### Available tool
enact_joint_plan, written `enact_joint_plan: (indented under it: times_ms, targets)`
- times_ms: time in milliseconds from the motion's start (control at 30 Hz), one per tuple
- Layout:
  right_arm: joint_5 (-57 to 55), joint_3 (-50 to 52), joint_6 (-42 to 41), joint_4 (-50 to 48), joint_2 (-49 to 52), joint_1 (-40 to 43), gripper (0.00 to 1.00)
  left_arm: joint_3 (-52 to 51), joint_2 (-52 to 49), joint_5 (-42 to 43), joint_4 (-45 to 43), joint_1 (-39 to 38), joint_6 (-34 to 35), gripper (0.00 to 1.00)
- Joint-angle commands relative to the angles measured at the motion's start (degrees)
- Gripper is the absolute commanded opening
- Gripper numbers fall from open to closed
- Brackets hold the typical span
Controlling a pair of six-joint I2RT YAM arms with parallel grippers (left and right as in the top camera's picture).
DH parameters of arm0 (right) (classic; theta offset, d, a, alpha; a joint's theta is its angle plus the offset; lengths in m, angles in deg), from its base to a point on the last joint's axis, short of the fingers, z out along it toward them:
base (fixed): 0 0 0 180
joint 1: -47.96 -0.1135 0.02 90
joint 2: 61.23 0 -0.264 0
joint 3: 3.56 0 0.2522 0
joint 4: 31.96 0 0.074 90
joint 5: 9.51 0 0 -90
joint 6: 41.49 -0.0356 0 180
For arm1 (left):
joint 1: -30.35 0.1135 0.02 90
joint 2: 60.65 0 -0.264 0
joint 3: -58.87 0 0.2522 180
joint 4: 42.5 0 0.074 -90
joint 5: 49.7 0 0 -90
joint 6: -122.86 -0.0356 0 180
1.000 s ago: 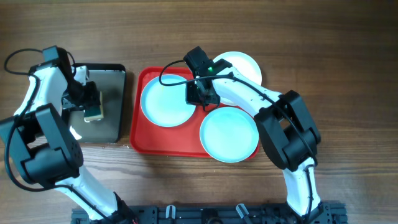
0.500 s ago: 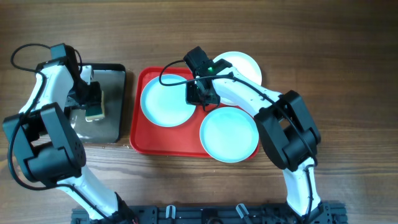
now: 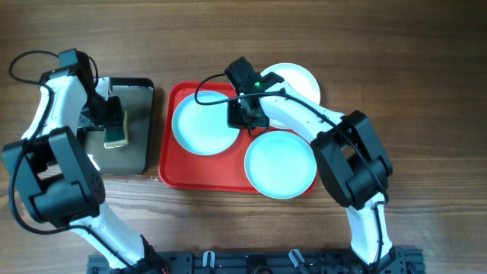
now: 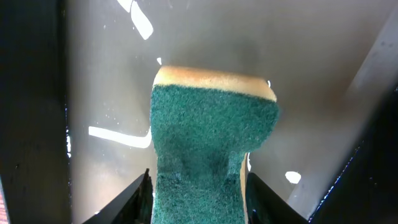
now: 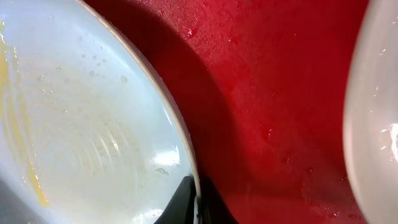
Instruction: Clean dirty plates on tray and stack at the side
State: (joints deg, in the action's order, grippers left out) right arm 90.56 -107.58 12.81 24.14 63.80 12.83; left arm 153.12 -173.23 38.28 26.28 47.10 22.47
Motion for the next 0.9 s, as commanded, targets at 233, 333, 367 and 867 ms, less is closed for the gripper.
enact_joint_plan:
  times_ms: [233,333,367,867]
  targets:
    - [-4.1,1.4,1.2,1.2,2.2,0.1,0.05,0.8,0.0,4.5,-0.4,-0.3,-1.4,0.39]
    - [-4.1,1.4,1.2,1.2,2.2,0.1,0.05,0.8,-0.1,4.4,-0.4,-0.3,-1.2,0.34]
    - [-4.1,1.4,1.2,1.2,2.2,0.1,0.05,0.8,-0.2,4.3,-0.4,-0.3,-1.2,0.33]
    - [-4.3,1.4,1.2,1.2,2.2,0.1,0.05,0.7,-0.7,2.2,-0.4,0.3,-0.3,0.38]
